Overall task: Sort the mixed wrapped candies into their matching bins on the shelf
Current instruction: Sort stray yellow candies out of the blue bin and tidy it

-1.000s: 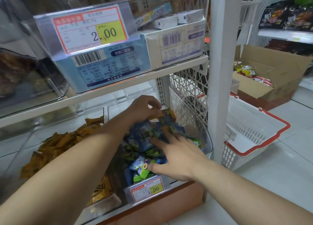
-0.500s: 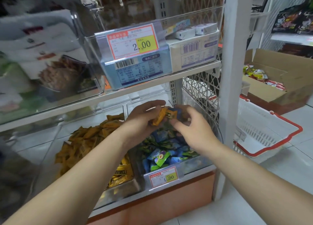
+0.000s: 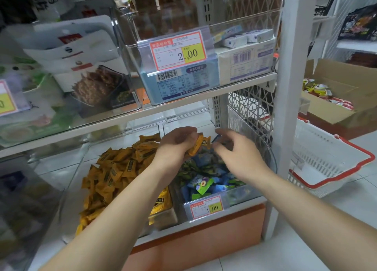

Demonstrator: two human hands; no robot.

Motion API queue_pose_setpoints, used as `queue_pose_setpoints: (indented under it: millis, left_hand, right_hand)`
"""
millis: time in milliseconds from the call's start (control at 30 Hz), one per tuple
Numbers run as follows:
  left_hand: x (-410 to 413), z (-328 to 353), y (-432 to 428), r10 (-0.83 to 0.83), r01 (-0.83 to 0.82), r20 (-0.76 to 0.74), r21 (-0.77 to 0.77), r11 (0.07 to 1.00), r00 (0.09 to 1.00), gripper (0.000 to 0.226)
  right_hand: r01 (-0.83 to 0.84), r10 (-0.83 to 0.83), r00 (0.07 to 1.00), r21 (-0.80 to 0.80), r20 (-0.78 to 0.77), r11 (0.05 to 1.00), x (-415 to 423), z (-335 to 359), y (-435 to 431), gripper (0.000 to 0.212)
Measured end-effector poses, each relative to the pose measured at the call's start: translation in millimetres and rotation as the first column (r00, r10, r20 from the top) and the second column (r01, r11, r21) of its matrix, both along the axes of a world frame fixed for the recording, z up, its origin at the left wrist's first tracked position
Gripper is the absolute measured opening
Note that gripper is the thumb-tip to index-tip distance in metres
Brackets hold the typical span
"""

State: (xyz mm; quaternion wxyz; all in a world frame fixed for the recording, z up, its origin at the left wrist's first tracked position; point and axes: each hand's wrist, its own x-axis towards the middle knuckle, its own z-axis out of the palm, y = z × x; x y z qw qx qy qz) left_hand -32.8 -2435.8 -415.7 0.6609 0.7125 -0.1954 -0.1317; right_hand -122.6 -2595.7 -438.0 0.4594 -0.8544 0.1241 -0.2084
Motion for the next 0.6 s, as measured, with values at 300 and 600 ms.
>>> queue_pose_setpoints:
  millis: [300, 600]
  left_hand:
    - [-15, 2, 16, -0.039, 0.035, 0.06, 0.059, 0.998, 0.997, 0.031]
    - [13, 18, 92, 0.137, -0.377, 0.572, 0.325, 0.867, 0.809, 0.023]
  right_hand:
    - [-0.163, 0.077, 0.976, 0.456, 0.202, 0.875, 4, 2, 22, 0.027]
    - [-0.154, 0.12, 0.986, -0.361, -0.116, 0.92, 3, -3, 5, 0.053]
